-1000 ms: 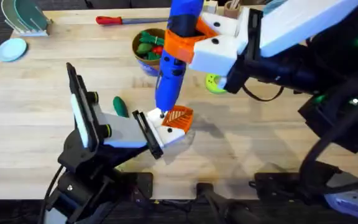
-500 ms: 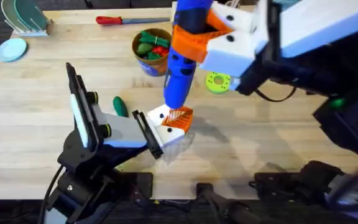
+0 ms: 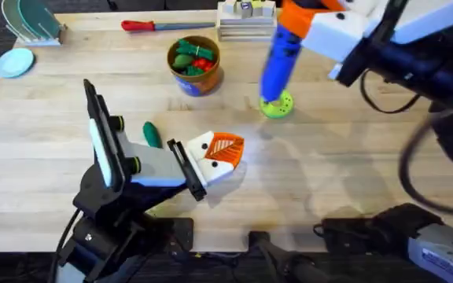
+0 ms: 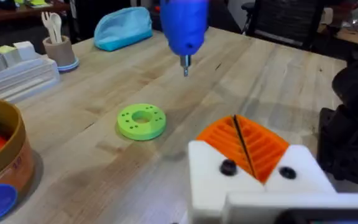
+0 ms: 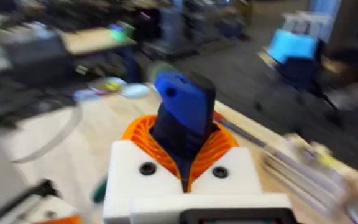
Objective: Pick up the gripper from the table and insert it into the empty holder that is missing its gripper. Then pick up a screw, insert it into the mounting hole, and use the screwdriver to tighten it. Finally, clean up the table by picking up the vegetable and placing it into the bucket.
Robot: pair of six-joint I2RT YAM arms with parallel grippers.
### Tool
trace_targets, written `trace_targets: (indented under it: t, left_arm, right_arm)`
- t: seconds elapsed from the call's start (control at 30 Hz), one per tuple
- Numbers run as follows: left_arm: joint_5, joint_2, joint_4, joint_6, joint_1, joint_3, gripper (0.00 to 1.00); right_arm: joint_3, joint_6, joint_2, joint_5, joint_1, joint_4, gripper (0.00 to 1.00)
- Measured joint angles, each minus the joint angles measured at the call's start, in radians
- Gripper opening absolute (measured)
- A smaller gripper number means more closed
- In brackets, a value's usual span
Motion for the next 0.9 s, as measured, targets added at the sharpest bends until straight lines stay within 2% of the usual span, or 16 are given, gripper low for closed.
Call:
trace_targets:
  t: [0.13, 0.27, 0.43, 0.63, 0.73, 0.9]
  left_arm:
    - [0.000, 0.000, 0.000, 0.000, 0.000, 0.000, 0.004]
    - [0.000, 0.000, 0.000, 0.000, 0.000, 0.000, 0.004]
    - [0.000, 0.000, 0.000, 0.000, 0.000, 0.000, 0.004]
    - [0.000, 0.000, 0.000, 0.000, 0.000, 0.000, 0.004]
    - [0.000, 0.000, 0.000, 0.000, 0.000, 0.000, 0.004]
    - [0.000, 0.000, 0.000, 0.000, 0.000, 0.000, 0.004]
  right_arm:
    - [0.000, -0.127, 0.000, 0.088, -0.137, -0.156, 0.019]
    - [0.000, -0.296, 0.005, 0.241, -0.222, -0.281, 0.019]
    - [0.000, -0.561, 0.042, 0.474, -0.233, -0.328, 0.019]
    - [0.000, -0.833, 0.206, 0.759, -0.234, -0.344, 0.019]
    - [0.000, -0.935, 0.308, 0.833, -0.233, -0.346, 0.019]
    - [0.000, -1.053, 0.452, 0.877, -0.233, -0.312, 0.019]
